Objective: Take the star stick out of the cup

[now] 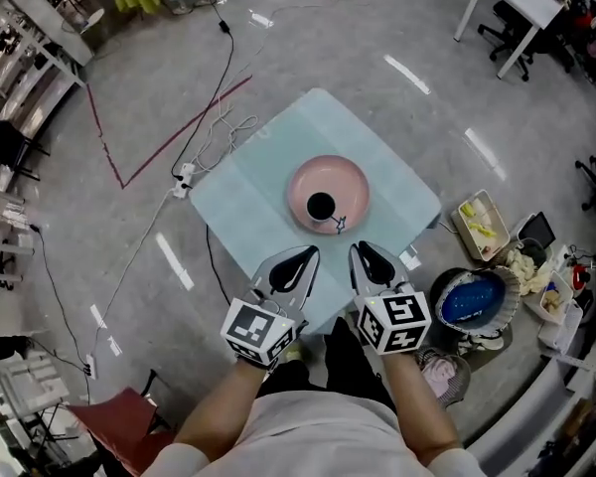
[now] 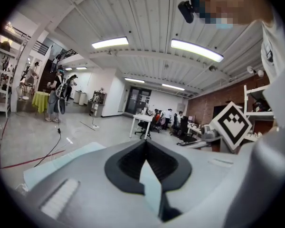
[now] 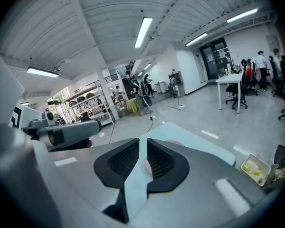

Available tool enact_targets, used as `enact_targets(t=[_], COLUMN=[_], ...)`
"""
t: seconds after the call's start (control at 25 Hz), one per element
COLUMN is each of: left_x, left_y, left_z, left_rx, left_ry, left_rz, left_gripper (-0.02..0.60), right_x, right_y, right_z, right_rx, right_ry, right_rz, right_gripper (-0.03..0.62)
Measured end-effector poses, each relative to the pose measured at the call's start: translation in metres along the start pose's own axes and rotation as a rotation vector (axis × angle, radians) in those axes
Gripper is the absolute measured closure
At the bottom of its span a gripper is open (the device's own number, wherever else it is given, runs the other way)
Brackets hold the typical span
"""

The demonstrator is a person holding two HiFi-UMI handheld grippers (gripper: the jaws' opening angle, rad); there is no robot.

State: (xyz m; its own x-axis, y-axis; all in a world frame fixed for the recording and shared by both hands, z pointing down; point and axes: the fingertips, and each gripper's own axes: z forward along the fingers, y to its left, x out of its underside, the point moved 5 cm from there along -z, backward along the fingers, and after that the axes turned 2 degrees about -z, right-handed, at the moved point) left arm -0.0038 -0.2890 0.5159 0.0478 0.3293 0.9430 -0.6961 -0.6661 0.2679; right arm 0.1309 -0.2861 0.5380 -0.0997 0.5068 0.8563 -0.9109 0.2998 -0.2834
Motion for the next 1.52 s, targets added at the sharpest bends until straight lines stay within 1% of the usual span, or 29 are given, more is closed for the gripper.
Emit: enact_targets(t=[0.2,0.4,0.56,0.76,0.96,1.16,1.24,1.32,1.52], left_x=[0.013,0.021,0.029,0.029,0.033,0.035,0.034,0.032,0.027], left_y=[0.009,0.019,0.024,0.034,0.037,0.040,0.042,0.042,0.039], left_z=[0.020,0.033,0.038,0.042,0.043,0.044,0.043,0.042,0.038], left_rx=[-0.032,-0.064,-0.086,-0.107,-0.110,-0.112,-0.109,-0.103,-0.081], left_ry=[0.039,0.072,0.094,0.101,0.105,0.104,0.104,0.101,0.086], left_rz=[-0.008,-0.013,-0.028,-0.043,-0.057,-0.063,-0.065,-0.065,-0.054], left_gripper=[0.577,0.577,0.577,0.577,0.577,0.577,0.577,0.577,0.577], right_x=[0.025,0.042,0.055,0.061,0.068,0.066,0.061,0.058,0.048], right_y=[-0.023,-0.039,-0.043,-0.044,-0.047,-0.049,-0.048,-0.046,-0.045], right_z=[0.040,0.070,0.086,0.105,0.115,0.115,0.113,0.111,0.099], right_rx=[-0.021,-0.043,-0.050,-0.048,-0.020,0.007,0.017,0.026,0.052], right_ry=[0.092,0.172,0.228,0.279,0.331,0.352,0.352,0.352,0.323], right_rz=[0.088,0.162,0.172,0.168,0.170,0.161,0.157,0.150,0.131], right_gripper=[0.526,0.523,0.523,0.522,0.525,0.534,0.556,0.559,0.565])
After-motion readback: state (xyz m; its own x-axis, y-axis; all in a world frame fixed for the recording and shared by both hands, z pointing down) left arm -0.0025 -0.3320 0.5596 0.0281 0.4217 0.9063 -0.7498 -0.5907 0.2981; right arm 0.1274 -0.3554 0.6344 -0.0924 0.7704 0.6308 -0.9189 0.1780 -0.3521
